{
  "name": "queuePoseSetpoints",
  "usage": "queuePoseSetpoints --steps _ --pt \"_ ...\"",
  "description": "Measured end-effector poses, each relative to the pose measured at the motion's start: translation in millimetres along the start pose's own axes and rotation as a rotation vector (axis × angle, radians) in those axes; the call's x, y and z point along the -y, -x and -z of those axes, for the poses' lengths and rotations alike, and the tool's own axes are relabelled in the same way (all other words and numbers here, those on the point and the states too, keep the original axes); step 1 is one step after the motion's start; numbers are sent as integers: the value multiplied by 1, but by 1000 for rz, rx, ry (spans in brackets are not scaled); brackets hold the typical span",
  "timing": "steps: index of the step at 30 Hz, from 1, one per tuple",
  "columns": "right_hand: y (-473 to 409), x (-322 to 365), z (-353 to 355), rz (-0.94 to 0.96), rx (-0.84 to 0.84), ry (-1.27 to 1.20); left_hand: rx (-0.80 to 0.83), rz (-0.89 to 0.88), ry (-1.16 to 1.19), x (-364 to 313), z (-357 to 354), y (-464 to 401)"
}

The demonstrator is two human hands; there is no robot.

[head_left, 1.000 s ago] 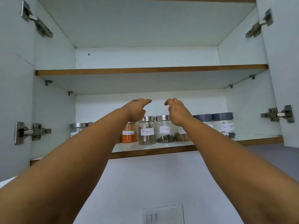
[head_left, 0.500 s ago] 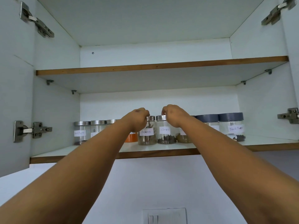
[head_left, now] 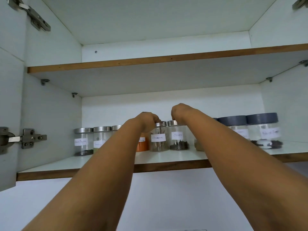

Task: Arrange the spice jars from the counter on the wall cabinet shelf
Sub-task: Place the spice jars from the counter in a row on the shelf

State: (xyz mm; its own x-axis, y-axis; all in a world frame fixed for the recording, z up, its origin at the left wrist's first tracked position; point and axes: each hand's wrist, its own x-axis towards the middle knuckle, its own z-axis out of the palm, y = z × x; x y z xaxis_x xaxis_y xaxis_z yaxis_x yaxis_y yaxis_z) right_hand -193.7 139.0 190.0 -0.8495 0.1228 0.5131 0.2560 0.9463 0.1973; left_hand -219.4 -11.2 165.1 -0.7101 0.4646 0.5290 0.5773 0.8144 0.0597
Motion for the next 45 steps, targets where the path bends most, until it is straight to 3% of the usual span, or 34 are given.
queuePoseSetpoints --steps 15,19,24,27,30,37,45 --pt "-46 6 -15 38 41 132 -23 -2 152 23 -20 -33" --pt "-43 2 -17 43 27 97 0 -6 116 23 -20 -32" --pt "-45 -1 -18 44 20 47 90 -35 -126 10 -8 -26" --pt "-37 4 -18 21 -7 42 44 -54 -104 9 -13 -20" --pt "-22 1 -10 20 -49 -141 -38 -114 7 14 -20 -10" --pt "20 -38 19 1 -368 -476 -145 -172 190 -8 2 17" --pt "85 -107 35 -93 -353 -393 -243 -311 262 -66 12 36"
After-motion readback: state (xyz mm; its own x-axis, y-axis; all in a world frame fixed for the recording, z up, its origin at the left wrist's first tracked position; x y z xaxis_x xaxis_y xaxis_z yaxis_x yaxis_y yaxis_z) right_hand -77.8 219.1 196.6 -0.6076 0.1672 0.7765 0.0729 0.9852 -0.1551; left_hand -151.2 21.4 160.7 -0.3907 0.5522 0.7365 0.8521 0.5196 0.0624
